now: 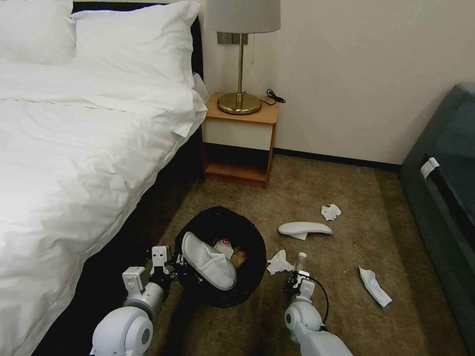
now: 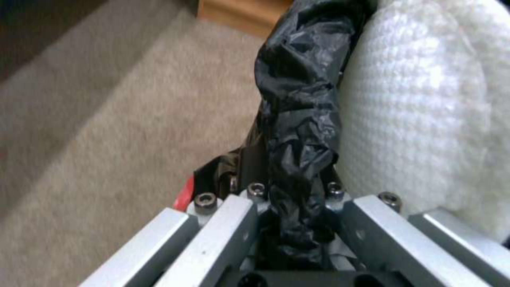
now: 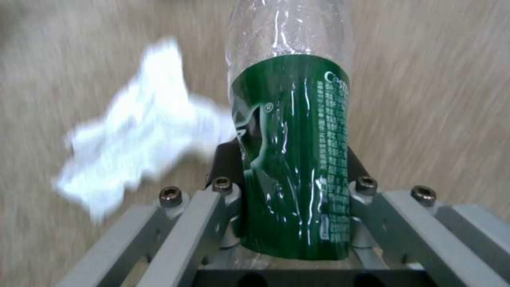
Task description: Pick up the trash bin, then pick up the garbage on the floor and place it into the trash bin.
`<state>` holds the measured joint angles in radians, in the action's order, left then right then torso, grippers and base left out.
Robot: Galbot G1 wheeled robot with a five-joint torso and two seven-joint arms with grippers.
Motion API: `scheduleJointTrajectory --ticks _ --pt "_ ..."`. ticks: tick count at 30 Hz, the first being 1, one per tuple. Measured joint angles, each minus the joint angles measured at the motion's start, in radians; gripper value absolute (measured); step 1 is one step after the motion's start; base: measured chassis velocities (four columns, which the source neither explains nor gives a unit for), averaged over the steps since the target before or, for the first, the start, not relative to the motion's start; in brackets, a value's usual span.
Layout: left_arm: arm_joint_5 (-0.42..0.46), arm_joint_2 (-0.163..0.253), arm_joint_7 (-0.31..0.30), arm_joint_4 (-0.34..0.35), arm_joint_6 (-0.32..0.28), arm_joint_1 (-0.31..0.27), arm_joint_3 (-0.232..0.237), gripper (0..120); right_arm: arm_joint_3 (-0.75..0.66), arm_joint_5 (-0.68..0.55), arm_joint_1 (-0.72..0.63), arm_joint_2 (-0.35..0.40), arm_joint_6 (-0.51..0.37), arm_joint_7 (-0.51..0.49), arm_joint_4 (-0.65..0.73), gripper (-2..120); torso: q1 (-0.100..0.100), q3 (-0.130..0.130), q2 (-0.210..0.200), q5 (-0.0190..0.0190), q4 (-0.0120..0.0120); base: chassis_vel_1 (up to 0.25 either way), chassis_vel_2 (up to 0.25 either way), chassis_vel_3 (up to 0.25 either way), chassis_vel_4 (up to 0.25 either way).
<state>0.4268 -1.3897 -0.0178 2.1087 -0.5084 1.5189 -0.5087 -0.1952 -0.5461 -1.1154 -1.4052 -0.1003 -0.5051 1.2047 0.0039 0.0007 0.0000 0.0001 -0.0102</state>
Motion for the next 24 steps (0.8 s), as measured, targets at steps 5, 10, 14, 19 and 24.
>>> scheduleJointTrajectory --ticks 5,10,14,19,24 --pt "0.015 -0.006 -0.029 -0.026 -0.031 -0.01 0.027 2 -0.002 0.214 -0.019 0.041 0.105 0.01 0.071 22 0.0 0.0 0.0 0.0 0.0 0.0 0.0 0.0 0.0" --pt "0.047 -0.002 -0.039 -0.058 -0.045 -0.03 0.046 2 -0.004 0.375 -0.044 0.061 0.177 0.014 0.156 22 0.0 0.0 0.0 -0.0002 0.0 0.0 0.0 0.0 0.0" --pt "0.111 0.005 -0.067 -0.095 -0.061 -0.053 0.058 2 0.009 0.406 -0.069 0.069 0.186 0.013 0.234 22 0.0 0.0 0.0 -0.0001 0.0 0.0 0.0 0.0 0.0" --pt "0.19 0.014 -0.076 -0.141 -0.078 -0.086 0.083 2 0.029 0.477 -0.1 0.082 0.217 0.019 0.346 22 0.0 0.0 0.0 -0.0001 0.0 0.0 0.0 0.0 0.0" --pt "0.24 0.019 -0.064 -0.171 -0.08 -0.104 0.097 2 0.046 0.576 -0.126 0.089 0.273 0.049 0.421 22 0.0 0.0 0.0 -0.0001 0.0 0.0 0.0 0.0 0.0"
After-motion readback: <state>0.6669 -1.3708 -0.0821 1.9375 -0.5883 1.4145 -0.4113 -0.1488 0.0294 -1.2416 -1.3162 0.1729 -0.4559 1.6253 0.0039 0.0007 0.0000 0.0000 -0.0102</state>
